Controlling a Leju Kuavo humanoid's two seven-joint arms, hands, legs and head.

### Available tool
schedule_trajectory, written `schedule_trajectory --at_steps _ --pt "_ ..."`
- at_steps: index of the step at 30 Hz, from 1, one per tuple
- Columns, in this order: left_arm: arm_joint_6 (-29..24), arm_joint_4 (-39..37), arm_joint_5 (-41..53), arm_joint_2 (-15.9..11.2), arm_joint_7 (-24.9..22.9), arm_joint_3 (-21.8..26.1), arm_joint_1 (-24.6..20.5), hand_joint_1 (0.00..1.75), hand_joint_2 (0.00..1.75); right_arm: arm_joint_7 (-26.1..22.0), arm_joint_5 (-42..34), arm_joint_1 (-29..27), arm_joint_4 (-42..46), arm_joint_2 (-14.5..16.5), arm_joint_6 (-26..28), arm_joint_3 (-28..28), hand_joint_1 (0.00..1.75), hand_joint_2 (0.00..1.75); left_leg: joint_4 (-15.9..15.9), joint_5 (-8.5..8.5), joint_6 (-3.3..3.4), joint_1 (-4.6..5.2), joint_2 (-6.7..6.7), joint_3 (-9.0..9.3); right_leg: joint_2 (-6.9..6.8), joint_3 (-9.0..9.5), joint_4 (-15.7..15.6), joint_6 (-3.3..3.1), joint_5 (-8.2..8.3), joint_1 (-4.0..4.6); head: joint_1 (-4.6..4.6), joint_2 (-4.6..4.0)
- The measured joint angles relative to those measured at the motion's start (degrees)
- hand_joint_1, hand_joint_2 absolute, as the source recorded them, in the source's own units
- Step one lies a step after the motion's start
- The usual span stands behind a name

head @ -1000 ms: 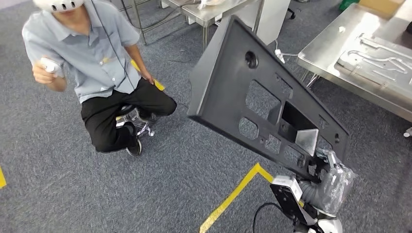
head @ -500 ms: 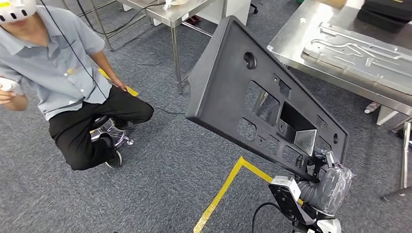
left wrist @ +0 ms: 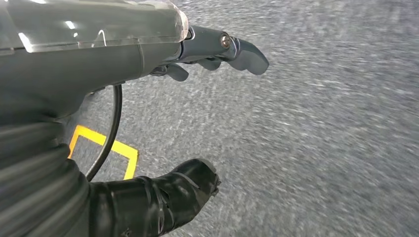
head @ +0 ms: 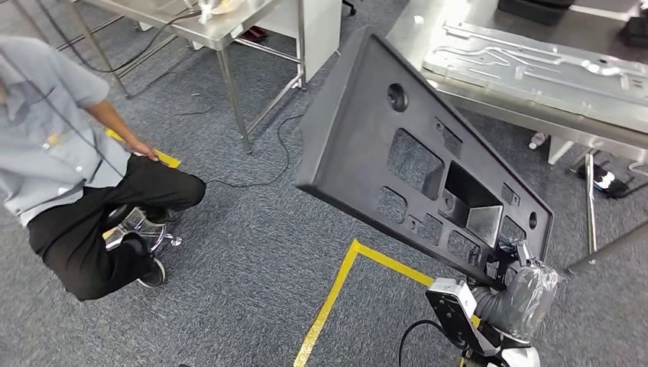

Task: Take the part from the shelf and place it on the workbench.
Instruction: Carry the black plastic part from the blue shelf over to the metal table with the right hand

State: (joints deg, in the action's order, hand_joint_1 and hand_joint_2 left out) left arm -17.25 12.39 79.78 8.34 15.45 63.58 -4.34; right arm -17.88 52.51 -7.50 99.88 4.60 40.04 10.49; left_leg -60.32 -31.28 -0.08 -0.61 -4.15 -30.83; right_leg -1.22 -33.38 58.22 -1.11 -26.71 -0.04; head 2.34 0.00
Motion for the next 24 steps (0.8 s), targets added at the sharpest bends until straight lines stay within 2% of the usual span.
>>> schedule_trajectory --at_steps 2,3,4,5,6,7,9,10,11,13,14,15,17,18,19,20,21,22,24 --pt "0.14 0.0 0.01 -0.01 0.25 0.0 0.1 0.0 1.75 0.0 0.03 0.07 0.02 0.04 0.01 0.0 1.75 1.75 -6.24 -3.31 -0.25 -0.1 2.73 -2.9 1.08 0.26 -0.36 -0.37 0.17 -0.27 -0.14 0.0" --pt "0.25 0.0 0.01 0.0 0.37 0.0 0.18 0.0 1.75 0.0 0.03 0.09 0.01 0.05 0.0 0.0 1.75 1.75 -9.97 -4.83 -0.34 -0.13 3.29 -4.81 1.66 0.22 -0.3 -0.47 0.16 -0.28 -0.2 0.0" --pt "0.38 -0.01 0.01 0.01 0.47 0.0 0.25 0.0 1.75 0.0 0.03 0.07 -0.01 0.07 -0.01 0.0 1.75 1.75 -12.65 -5.49 -0.42 -0.14 3.48 -6.29 2.38 0.19 -0.2 -0.49 0.13 -0.27 -0.22 0.0" --pt "0.51 -0.01 0.0 0.0 0.58 0.0 0.33 0.0 1.75 0.0 0.03 0.05 -0.05 0.06 -0.01 0.0 1.75 1.75 -13.47 -5.01 -0.49 -0.16 3.52 -6.93 3.15 0.16 -0.03 -0.48 0.06 -0.29 -0.23 0.0" --pt "0.65 -0.01 -0.02 -0.03 0.7 0.01 0.39 0.0 1.75 0.0 0.04 0.03 -0.09 0.06 -0.02 0.0 1.75 1.75 -12.14 -3.43 -0.5 -0.19 3.62 -6.55 3.97 0.15 0.2 -0.39 -0.04 -0.33 -0.23 0.0" --pt "0.75 -0.01 -0.04 -0.08 0.8 0.01 0.44 0.0 1.75 0.0 0.04 0.01 -0.12 0.06 -0.02 0.0 1.75 1.75 -8.94 -1.09 -0.49 -0.27 4.09 -5.28 4.77 0.15 0.51 -0.21 -0.21 -0.38 -0.23 0.0" --pt "0.9 -0.01 -0.07 -0.19 1.0 0.04 0.51 0.0 1.75 0.0 0.04 0.04 -0.14 0.06 -0.02 0.0 1.75 1.75 -2.28 1.93 -0.32 -0.53 6.66 -2.47 6.13 -0.18 1.37 0.33 -0.64 -0.41 -0.21 0.0" --pt "0.95 -0.01 -0.07 -0.21 1.08 0.04 0.5 0.0 1.75 0.0 0.04 0.07 -0.13 0.06 -0.02 0.0 1.75 1.75 -0.37 2.44 -0.18 -0.58 7.76 -1.71 6.66 -0.49 1.73 0.67 -0.74 -0.42 -0.19 0.0" --pt "0.97 -0.02 -0.06 -0.21 1.13 0.05 0.44 0.0 1.75 0.0 0.05 0.07 -0.13 0.06 -0.02 0.0 1.75 1.75 0.24 2.26 0.05 -0.5 8.37 -1.48 7.19 -0.8 1.93 1.02 -0.73 -0.47 -0.19 0.0" --pt "0.99 -0.02 -0.05 -0.14 1.2 0.04 0.24 0.0 1.75 0.0 0.08 -0.02 -0.11 0.04 -0.01 -0.01 1.75 1.75 0.55 2.49 0.67 -0.41 7.38 -1.44 8.19 -1.21 1.92 1.65 -0.51 -0.66 -0.23 0.0" --pt "0.98 -0.03 -0.05 -0.09 1.21 0.04 0.19 0.0 1.75 0.0 0.08 -0.09 -0.1 0.03 0.0 -0.01 1.75 1.75 0.77 2.63 1.02 -0.46 6.72 -1.33 7.76 -1.42 2.21 1.9 -0.69 -0.64 -0.21 0.0" --pt "0.97 -0.03 -0.06 -0.06 1.22 0.05 0.2 0.0 1.75 0.0 0.08 -0.07 -0.09 0.02 0.0 -0.02 1.75 1.75 1.03 2.77 1.38 -0.57 6.0 -1.23 6.59 -2.01 3.36 2.14 -1.41 -0.55 -0.1 0.0" --pt "0.96 -0.02 -0.07 -0.05 1.22 0.05 0.29 0.0 1.75 0.0 0.08 0.01 -0.08 0.02 0.01 -0.02 1.75 1.75 1.29 2.82 1.9 -0.52 4.58 -1.12 3.23 -4.76 9.0 2.63 -4.42 -0.43 0.09 0.0" --pt "0.96 -0.02 -0.07 -0.07 1.24 0.06 0.34 0.0 1.75 0.0 0.08 0.04 -0.1 0.02 0.0 -0.02 1.75 1.75 1.29 2.75 2.06 -0.43 3.87 -1.12 2.23 -6.66 12.78 2.83 -6.08 -0.51 0.14 0.0" --pt "0.97 -0.02 -0.07 -0.08 1.27 0.06 0.38 0.0 1.75 0.0 0.08 0.01 -0.12 0.02 0.0 -0.02 1.75 1.75 1.29 2.67 2.13 -0.34 3.16 -1.11 1.79 -8.21 15.83 2.95 -7.06 -0.6 0.14 0.0" --pt "1.01 -0.02 -0.07 -0.09 1.33 0.05 0.39 0.0 1.75 0.0 0.08 -0.03 -0.14 0.01 -0.01 -0.02 1.75 1.75 1.28 2.57 2.15 -0.26 2.48 -1.05 1.62 -8.93 17.21 2.97 -7.04 -0.66 0.14 0.0" --pt "1.05 -0.02 -0.07 -0.1 1.43 0.05 0.39 0.0 1.75 0.0 0.08 -0.06 -0.15 0.0 -0.02 -0.02 1.75 1.75 1.28 2.44 2.14 -0.19 1.83 -0.92 1.47 -8.54 16.4 2.86 -5.94 -0.67 0.14 0.0" --pt "1.11 -0.02 -0.07 -0.09 1.53 0.05 0.37 0.0 1.75 0.0 0.08 -0.07 -0.15 -0.01 -0.02 -0.02 1.75 1.75 1.29 2.29 2.1 -0.12 1.2 -0.7 1.13 -6.99 13.41 2.58 -4.01 -0.59 0.14 0.0" --pt "1.21 -0.03 -0.07 0.02 1.68 0.04 0.34 0.0 1.75 0.0 0.11 0.0 -0.13 -0.02 -0.02 -0.02 1.75 1.75 1.33 1.92 1.88 0.09 0.08 -0.19 -0.82 -2.95 5.54 1.59 -0.89 0.02 0.12 0.0"
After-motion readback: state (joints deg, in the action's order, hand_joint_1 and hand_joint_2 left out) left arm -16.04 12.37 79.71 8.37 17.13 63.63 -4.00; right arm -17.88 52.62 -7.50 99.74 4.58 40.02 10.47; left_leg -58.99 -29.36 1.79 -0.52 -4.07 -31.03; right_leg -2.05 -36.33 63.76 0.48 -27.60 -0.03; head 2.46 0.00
